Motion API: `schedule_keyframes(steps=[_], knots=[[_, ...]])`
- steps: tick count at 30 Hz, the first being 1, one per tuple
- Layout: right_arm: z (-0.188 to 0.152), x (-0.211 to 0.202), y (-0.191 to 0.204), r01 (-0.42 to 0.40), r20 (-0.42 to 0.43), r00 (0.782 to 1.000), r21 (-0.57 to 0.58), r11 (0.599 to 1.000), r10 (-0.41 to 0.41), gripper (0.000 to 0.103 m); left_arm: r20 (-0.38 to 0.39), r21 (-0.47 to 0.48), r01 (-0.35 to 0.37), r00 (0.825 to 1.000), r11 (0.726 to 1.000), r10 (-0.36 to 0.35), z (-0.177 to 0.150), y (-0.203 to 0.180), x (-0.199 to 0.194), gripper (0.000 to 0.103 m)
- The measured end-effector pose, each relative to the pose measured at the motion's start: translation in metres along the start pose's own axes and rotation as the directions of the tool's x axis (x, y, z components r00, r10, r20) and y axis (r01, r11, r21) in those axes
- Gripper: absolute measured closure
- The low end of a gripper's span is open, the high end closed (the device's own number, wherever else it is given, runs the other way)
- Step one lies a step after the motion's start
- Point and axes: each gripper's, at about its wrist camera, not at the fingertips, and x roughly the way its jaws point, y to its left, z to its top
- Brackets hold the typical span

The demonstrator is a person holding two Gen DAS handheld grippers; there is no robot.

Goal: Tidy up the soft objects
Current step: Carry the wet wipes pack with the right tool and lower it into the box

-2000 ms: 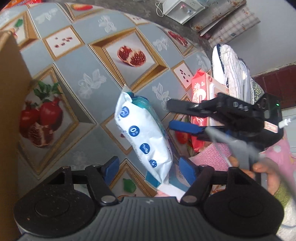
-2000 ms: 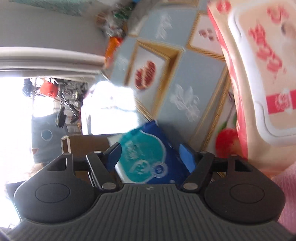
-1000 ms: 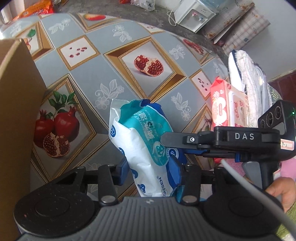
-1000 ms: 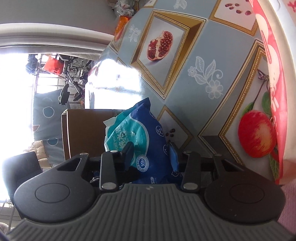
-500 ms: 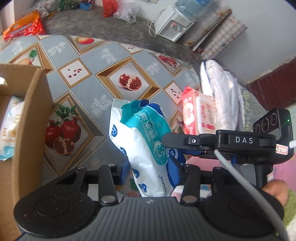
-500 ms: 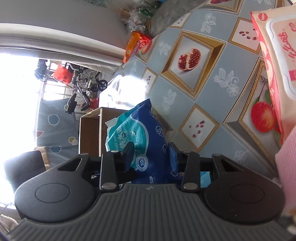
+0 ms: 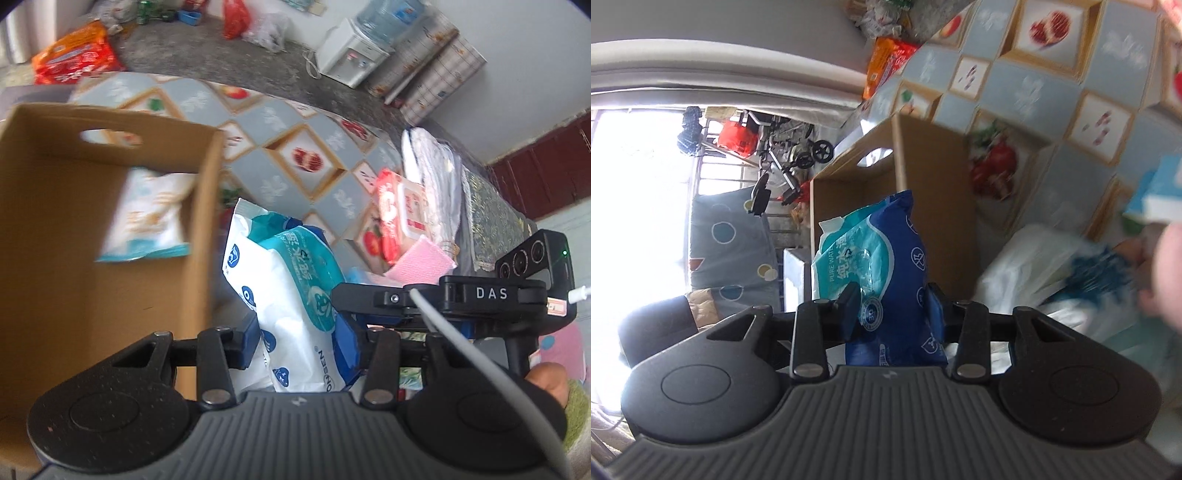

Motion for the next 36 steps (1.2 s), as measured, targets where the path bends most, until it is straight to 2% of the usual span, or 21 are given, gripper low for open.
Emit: schedule_keyframes(steps=[6, 13, 17, 22, 24, 26, 31, 36], knots=[[-0.008, 0.064, 0.042, -0.036, -0.057, 0.998, -0.027, 0.999, 0.034, 0.066, 0.055, -0.057, -0.057, 0.997, 0.997, 0.06, -0.005, 0.055, -0.044, 0.057], [0.007, 0.137, 0.07, -0.025, -0.097, 0.995, -0.043, 0.999, 0.021, 0.066, 0.096, -0.096, -0.102, 0.989, 0.99, 0.111, 0.009, 0.122, -0.054, 0.057], [0.023, 0.172, 0.075, 0.008, -0.084, 0.996, -0.039, 0.999, -0.011, 0.066, 0.096, -0.086, -0.122, 0.987, 0.989, 0.13, 0.029, 0.153, -0.042, 0.057], [0.048, 0.205, 0.072, 0.077, -0.004, 0.997, -0.016, 0.997, -0.078, 0.066, 0.107, -0.055, -0.133, 0.985, 0.99, 0.138, 0.061, 0.183, -0.018, 0.056], [0.055, 0.215, 0.071, 0.125, 0.029, 0.992, -0.023, 0.992, -0.125, 0.066, 0.115, -0.026, -0.177, 0.977, 0.984, 0.179, 0.072, 0.189, -0.004, 0.054], [0.057, 0.225, 0.07, 0.165, 0.043, 0.986, -0.041, 0.985, -0.164, 0.065, 0.119, 0.004, -0.263, 0.958, 0.965, 0.261, 0.078, 0.195, 0.013, 0.047], [0.051, 0.244, 0.063, 0.205, 0.018, 0.979, -0.058, 0.977, -0.204, 0.065, 0.042, 0.02, -0.324, 0.946, 0.946, 0.323, 0.084, 0.209, 0.05, 0.047], [0.045, 0.24, 0.062, 0.246, 0.029, 0.969, -0.09, 0.965, -0.244, 0.065, -0.009, -0.002, -0.324, 0.946, 0.946, 0.324, 0.078, 0.211, 0.055, 0.043]])
